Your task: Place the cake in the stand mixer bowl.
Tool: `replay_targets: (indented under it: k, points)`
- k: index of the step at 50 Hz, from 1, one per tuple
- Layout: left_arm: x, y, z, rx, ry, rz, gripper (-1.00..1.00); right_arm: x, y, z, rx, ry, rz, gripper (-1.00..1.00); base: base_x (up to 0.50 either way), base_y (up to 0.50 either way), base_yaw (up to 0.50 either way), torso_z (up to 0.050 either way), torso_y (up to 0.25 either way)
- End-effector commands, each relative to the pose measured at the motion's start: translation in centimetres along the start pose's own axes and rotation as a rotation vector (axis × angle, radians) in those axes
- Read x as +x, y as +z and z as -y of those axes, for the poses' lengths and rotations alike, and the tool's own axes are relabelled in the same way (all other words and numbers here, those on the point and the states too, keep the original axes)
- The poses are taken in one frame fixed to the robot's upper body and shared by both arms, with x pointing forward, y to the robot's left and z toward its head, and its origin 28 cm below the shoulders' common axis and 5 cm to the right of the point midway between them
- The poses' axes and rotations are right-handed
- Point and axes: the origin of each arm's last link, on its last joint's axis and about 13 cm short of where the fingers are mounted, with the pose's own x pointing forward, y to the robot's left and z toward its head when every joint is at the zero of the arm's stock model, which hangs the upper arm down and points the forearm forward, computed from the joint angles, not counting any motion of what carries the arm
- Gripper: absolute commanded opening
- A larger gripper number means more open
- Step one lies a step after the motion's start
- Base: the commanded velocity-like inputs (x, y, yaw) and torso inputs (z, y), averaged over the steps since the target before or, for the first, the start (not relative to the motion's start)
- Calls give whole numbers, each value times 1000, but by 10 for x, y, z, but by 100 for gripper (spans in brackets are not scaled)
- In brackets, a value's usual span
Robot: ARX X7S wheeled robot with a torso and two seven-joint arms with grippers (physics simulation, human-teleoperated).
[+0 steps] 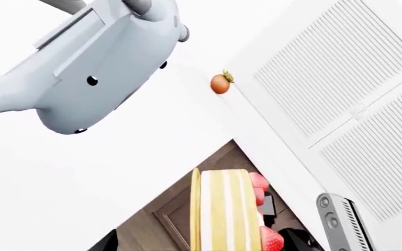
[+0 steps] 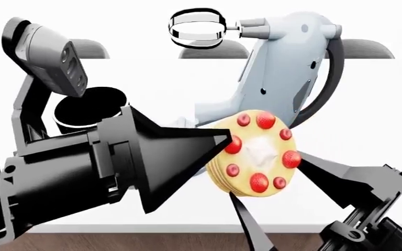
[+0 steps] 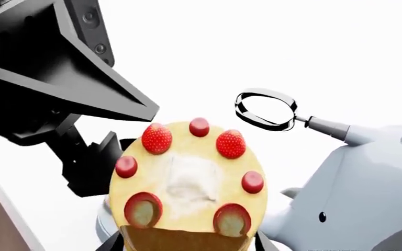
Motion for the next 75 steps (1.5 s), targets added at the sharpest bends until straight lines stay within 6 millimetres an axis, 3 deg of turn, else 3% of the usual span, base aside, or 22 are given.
replay_targets:
  k: [1,23,32,33,52,53,65,75]
  points:
    - [9,-2,-5,2,-3,-39,100,-1,2,-1,-7,10,21,-100,0,0,0,0,0]
    - [24,-5,0,13,-58,-95,100,1,2,-3,-17,24,9,-100,0,0,0,0,0]
    - [31,-1,-10,18,-7,-50,100,-1,3,-4,-21,28,22,-100,0,0,0,0,0]
    - [31,-1,-11,27,-1,-57,-100,-2,3,-4,-21,29,25,-100,0,0,0,0,0]
    - [26,1,-18,102,107,68,-100,-2,1,-4,5,53,25,-100,0,0,0,1,1]
    - [26,2,-19,107,119,86,-100,-1,0,-2,-11,46,-7,100,0,0,0,0,10]
    - [16,11,-18,124,174,214,-100,2,-2,11,16,-15,-13,100,0,0,0,0,0]
    - [-13,7,23,175,182,284,-100,7,-10,34,49,-134,-59,100,0,0,0,0,1]
